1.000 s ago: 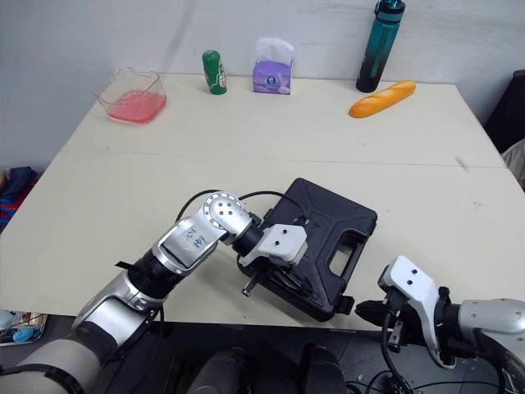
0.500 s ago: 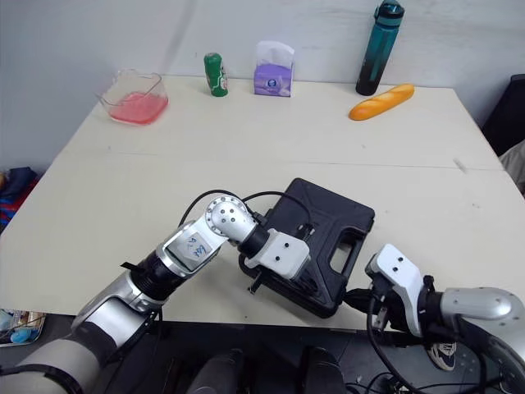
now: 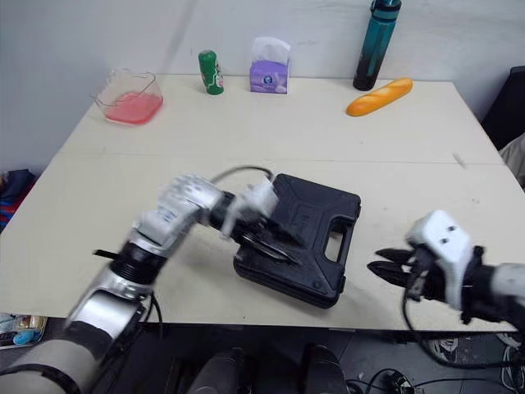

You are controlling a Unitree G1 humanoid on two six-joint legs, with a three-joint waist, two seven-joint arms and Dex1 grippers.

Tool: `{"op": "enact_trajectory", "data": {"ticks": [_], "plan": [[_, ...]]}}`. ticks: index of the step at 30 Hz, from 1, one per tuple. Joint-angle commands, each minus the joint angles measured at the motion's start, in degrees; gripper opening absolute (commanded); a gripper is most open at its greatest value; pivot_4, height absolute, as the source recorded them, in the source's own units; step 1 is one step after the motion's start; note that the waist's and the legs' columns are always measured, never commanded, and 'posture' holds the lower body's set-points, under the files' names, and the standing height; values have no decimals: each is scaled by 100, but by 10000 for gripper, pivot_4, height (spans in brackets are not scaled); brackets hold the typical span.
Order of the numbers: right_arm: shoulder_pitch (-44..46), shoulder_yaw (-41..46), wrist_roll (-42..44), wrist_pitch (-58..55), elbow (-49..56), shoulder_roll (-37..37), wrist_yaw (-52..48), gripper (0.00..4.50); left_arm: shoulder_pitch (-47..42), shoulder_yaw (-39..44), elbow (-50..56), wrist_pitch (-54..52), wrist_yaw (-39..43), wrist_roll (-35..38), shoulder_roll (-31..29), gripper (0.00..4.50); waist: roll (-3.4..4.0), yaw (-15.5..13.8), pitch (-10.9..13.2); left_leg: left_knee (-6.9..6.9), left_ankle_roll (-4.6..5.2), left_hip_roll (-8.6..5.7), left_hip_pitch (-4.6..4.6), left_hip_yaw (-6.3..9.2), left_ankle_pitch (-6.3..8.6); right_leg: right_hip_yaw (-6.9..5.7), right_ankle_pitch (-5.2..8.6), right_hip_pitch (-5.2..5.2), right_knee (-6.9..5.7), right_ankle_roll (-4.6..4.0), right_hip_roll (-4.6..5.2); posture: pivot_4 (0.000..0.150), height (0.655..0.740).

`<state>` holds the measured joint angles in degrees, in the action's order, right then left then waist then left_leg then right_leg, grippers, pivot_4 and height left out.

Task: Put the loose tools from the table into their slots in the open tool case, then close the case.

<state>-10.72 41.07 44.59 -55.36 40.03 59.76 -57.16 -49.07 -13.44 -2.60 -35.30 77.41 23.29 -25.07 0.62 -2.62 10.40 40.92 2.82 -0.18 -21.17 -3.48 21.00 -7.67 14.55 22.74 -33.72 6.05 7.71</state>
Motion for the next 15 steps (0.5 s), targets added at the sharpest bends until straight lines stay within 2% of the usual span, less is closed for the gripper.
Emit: {"op": "enact_trajectory", "data": {"ticks": [1, 2, 3, 7, 11, 15], "plan": [[-111, 862, 332, 68, -319, 239, -818, 34739, 110, 764, 470, -674, -69, 639, -517, 37773, 4, -3, 6, -2, 0, 0, 0, 1, 0, 1, 0, 0, 0, 0, -7, 1500, 7314], [-161, 1015, 315, 99, -464, 299, -995, 41146, 180, 955, 599, -814, -182, 700, -719, 43491, 4, -2, 11, -1, 0, 0, -1, 0, 0, 2, 0, 0, -1, 0, -9, 1500, 7314], [-201, 1145, 304, 117, -590, 353, -1133, 44027, 263, 1125, 713, -875, -294, 720, -909, 44957, 5, -1, 16, -2, 0, 0, -2, 0, 0, 4, 0, -1, 1, 0, -8, 1500, 7314], [-267, 1383, 71, 308, -1075, 492, -1441, 44027, 576, 1720, 1010, -633, -690, 621, -1548, 44957, 8, -1, 23, 1, 2, -2, 0, -2, 2, 13, -2, -3, 5, 3, 1, 1500, 7314], [-252, 1343, -190, 614, -1497, 621, -1646, 44027, 543, 2282, 703, -294, -1399, 368, -1887, 44957, 12, -48, 30, 1, -7, -2, 0, 5, 6, 13, -1, -2, 20, 2, 27, 1500, 7314], [-119, 1143, -318, 837, -1780, 698, -1701, 44027, 673, 2628, 725, -468, -1621, 590, -2121, 44957, 18, -16, 39, -6, -12, -1, 1, 0, 8, 12, -1, 1, 9, 3, 22, 1500, 7314]]}}
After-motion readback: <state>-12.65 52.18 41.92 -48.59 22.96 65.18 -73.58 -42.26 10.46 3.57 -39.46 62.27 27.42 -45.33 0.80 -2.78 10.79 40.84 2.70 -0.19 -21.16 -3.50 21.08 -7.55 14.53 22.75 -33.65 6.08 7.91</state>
